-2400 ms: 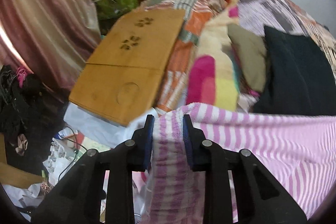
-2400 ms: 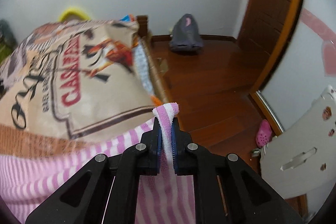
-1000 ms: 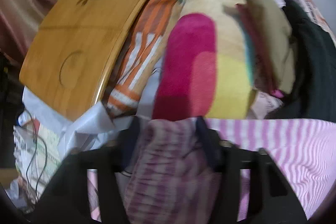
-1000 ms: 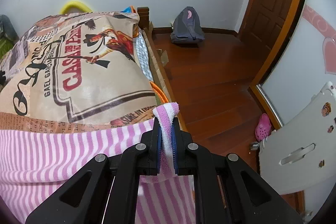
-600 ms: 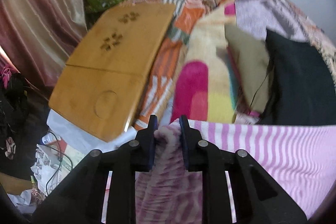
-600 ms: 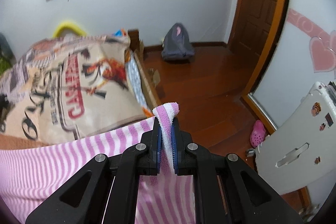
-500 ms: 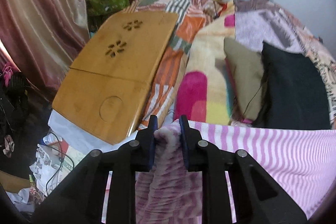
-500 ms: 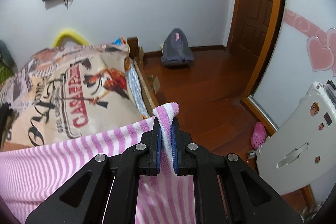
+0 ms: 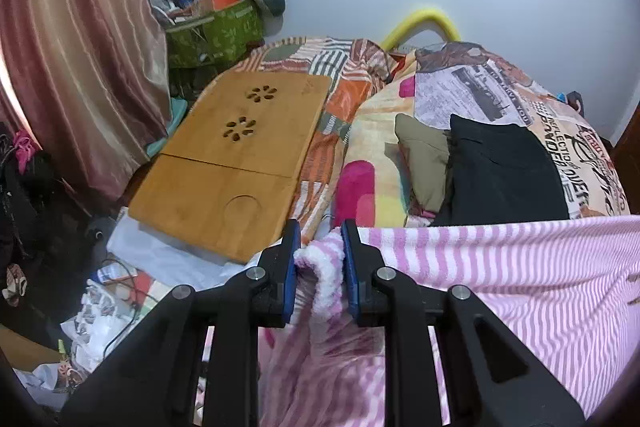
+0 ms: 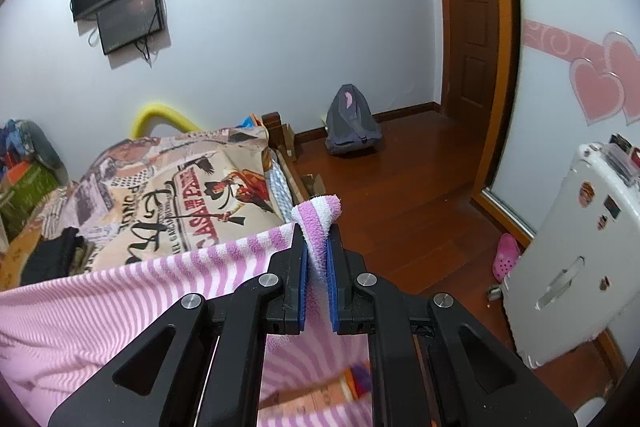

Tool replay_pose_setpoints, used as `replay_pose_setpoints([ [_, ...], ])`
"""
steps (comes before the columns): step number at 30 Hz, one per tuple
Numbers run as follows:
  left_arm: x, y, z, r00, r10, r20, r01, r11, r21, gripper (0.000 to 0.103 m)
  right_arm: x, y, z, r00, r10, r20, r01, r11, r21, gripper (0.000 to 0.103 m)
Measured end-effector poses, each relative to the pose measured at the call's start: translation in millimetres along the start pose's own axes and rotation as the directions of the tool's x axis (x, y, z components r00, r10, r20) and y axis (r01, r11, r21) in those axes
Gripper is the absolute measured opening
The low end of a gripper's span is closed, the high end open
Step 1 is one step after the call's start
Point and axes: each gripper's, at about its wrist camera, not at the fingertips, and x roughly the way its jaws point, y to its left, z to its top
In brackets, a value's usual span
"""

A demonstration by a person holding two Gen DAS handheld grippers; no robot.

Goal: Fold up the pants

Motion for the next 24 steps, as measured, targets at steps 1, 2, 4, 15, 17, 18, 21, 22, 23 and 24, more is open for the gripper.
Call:
replay_pose_setpoints([
  [1,-8,4,-4,1.0,-0.003,0.007,0.003,1.0,-0.003,0.02,-9,-3,-2,1.0,0.003,0.005,-0.003,1.0,0.01,0.007],
  [2,-17,9,-10,1.0,-0.01,0.013,0.01,1.0,-0.009,0.02,-18,-6,-4,1.0,0.006,0.01,-0.006,1.0,0.019,0.007],
  [4,-31,21,-20,1.0,-0.022,0.02,0.022,0.999,-0.025,0.02,-32,-12,-8,1.0,0.011,0.018,-0.012,0.999,0.037,0.007],
  [15,-71,59,-91,0.998,-0.068,0.016,0.068,0.997,-0.022,0.02,-92,-36,-52,0.999,0.04,0.02,-0.041,0.993,0.11,0.007],
  [17,-76,64,-105,0.996,-0.083,0.013,0.083,0.996,-0.027,0.02,-99,-41,-59,0.999,0.046,0.022,-0.048,0.99,0.133,0.007],
  [18,-80,66,-111,0.996,-0.089,0.014,0.09,0.996,-0.026,0.02,-104,-43,-62,0.999,0.047,0.024,-0.05,0.989,0.142,0.007],
  [21,-85,69,-130,0.995,-0.101,0.017,0.101,0.995,-0.013,0.02,-114,-51,-75,0.999,0.045,0.021,-0.048,0.985,0.167,0.007],
  [22,-85,70,-138,0.994,-0.107,0.011,0.107,0.994,-0.013,0.02,-117,-55,-80,0.999,0.045,0.019,-0.047,0.983,0.177,0.007],
  [23,-84,71,-143,0.994,-0.111,0.005,0.111,0.994,-0.016,0.02,-118,-58,-85,0.999,0.045,0.015,-0.047,0.981,0.188,0.007],
  [24,-82,73,-148,0.993,-0.117,-0.004,0.117,0.993,-0.022,0.02,-120,-62,-91,0.999,0.044,0.01,-0.045,0.979,0.201,0.007],
])
